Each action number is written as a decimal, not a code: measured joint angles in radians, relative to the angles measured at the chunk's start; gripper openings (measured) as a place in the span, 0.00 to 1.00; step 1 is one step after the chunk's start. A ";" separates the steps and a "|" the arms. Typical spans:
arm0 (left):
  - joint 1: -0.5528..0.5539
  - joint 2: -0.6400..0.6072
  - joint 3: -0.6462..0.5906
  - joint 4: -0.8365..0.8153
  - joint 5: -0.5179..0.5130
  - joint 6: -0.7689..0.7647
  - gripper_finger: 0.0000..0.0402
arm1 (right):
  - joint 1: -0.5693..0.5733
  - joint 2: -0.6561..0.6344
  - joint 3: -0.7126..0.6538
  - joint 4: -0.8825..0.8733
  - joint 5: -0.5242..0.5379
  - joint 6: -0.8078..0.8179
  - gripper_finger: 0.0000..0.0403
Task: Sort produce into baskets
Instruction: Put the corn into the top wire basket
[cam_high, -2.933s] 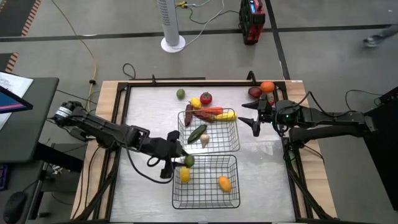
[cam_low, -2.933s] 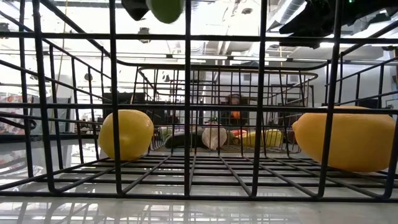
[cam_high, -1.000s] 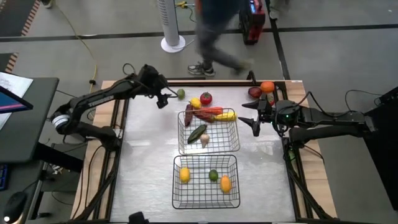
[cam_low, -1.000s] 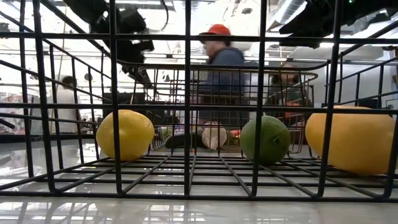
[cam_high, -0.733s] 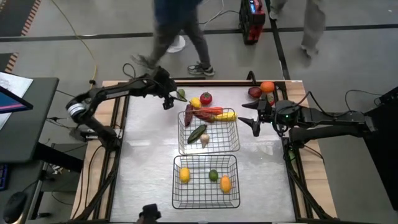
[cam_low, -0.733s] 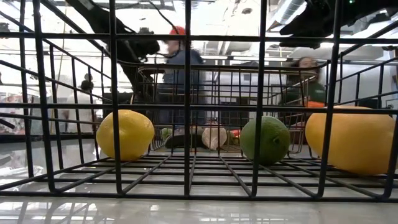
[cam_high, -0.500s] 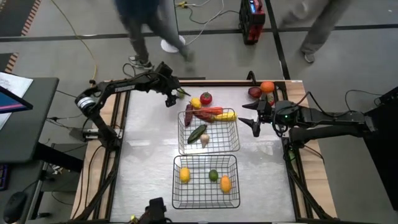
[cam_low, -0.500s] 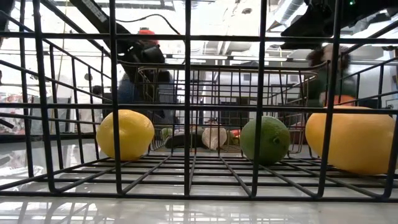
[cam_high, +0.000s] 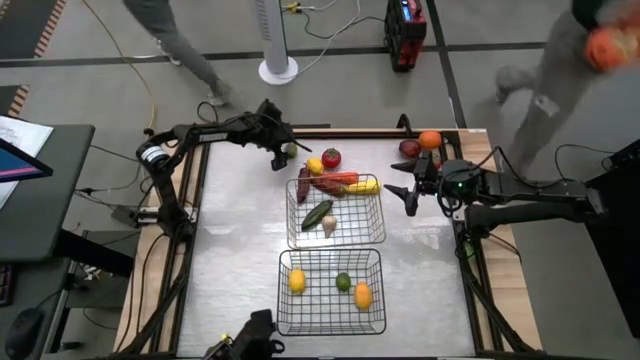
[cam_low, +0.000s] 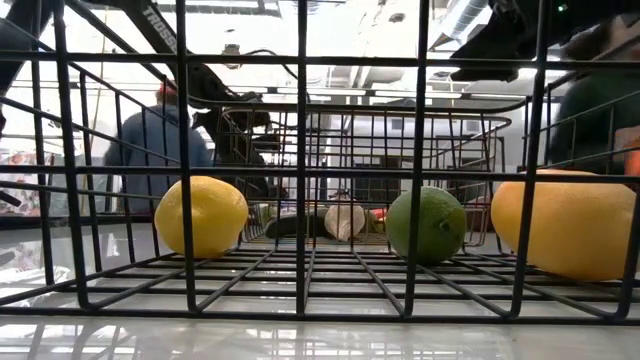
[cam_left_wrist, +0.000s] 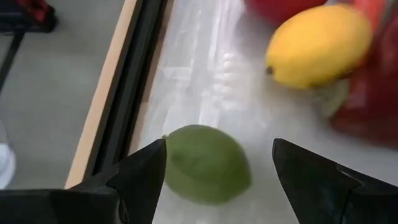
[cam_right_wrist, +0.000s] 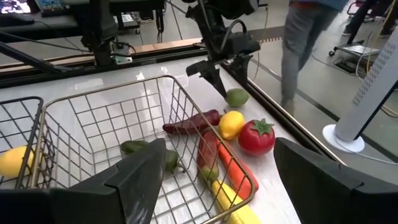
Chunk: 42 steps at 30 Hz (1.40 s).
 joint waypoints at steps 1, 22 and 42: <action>-0.001 0.005 0.000 0.005 -0.007 0.002 0.70 | 0.001 0.000 0.000 -0.001 0.000 0.000 0.81; -0.002 0.013 0.000 -0.044 -0.081 0.021 0.60 | 0.001 0.000 0.000 -0.002 0.000 -0.015 0.81; -0.002 0.009 0.000 -0.080 -0.063 -0.023 0.29 | 0.001 0.000 0.000 -0.002 -0.001 -0.018 0.81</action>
